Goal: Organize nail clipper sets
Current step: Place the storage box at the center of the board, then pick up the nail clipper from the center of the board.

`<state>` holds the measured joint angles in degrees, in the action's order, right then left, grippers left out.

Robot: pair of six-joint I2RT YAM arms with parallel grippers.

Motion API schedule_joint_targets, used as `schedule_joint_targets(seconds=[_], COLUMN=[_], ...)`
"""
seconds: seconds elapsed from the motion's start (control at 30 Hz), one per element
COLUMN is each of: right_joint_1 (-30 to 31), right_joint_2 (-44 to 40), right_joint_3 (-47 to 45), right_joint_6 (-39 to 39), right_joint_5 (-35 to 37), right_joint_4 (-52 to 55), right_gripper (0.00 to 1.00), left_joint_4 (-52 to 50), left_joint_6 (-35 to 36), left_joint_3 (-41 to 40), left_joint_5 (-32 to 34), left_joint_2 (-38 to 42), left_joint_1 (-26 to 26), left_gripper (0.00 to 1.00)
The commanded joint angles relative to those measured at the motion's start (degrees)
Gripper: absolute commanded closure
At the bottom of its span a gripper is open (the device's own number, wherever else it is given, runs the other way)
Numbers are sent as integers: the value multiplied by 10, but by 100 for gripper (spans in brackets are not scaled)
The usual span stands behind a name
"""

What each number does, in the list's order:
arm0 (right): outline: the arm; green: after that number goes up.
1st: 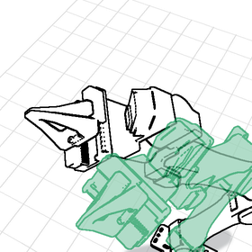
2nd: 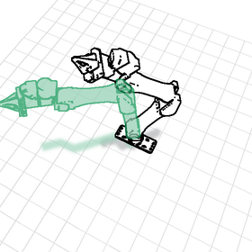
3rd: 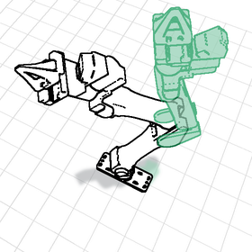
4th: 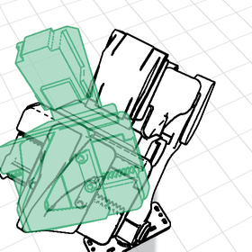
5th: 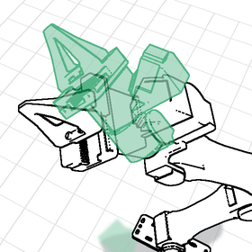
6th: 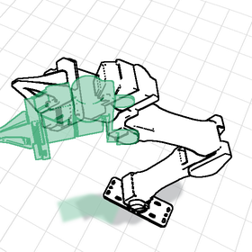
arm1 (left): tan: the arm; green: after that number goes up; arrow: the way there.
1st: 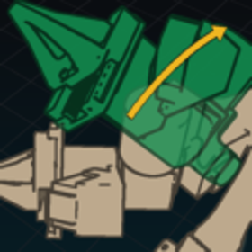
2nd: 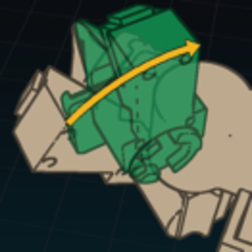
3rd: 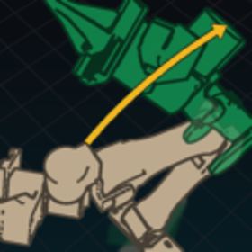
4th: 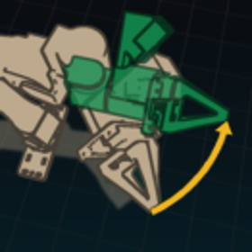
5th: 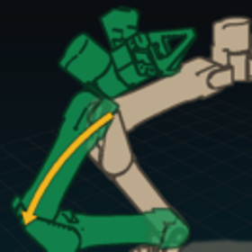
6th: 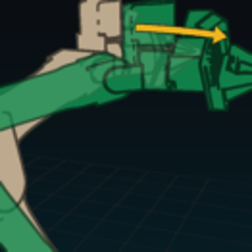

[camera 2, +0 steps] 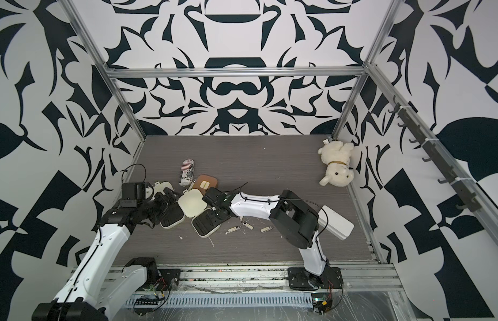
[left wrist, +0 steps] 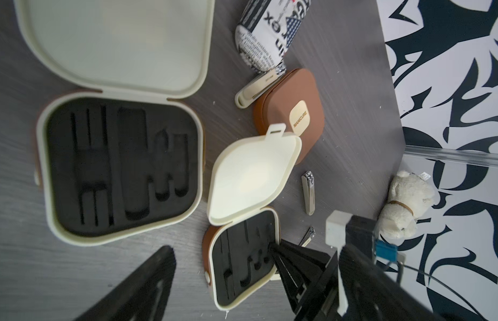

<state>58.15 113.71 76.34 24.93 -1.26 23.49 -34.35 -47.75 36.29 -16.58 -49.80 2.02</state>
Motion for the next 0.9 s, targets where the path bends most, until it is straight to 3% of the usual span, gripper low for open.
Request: schedule_joint_targets(seconds=[0.0,0.13,0.27,0.33,0.6,0.87], right_joint_1=[-2,-4,-4,-5,-48,-86], right_joint_2=[-9,-20,-52,-67,-87,-12], right_joint_3=[8,1,1,6,19,68], right_joint_6=[-17,-34,-38,-38,-44,-81], right_joint_5=[-1,6,22,32,65,94], right_joint_4=[-6,10,22,26,60,105], right_gripper=[100,100,74,66,57,48], left_joint_4=[-5,9,44,62,104,130], left_joint_6=[-16,-45,-80,-92,-104,-103], left_joint_3=[-25,-51,-76,-86,-110,-117], left_joint_5=[-11,17,45,51,50,43], left_joint_2=[19,22,9,0,-25,-57], left_joint_1=[23,85,151,165,174,174], left_gripper=[5,5,6,6,7,7])
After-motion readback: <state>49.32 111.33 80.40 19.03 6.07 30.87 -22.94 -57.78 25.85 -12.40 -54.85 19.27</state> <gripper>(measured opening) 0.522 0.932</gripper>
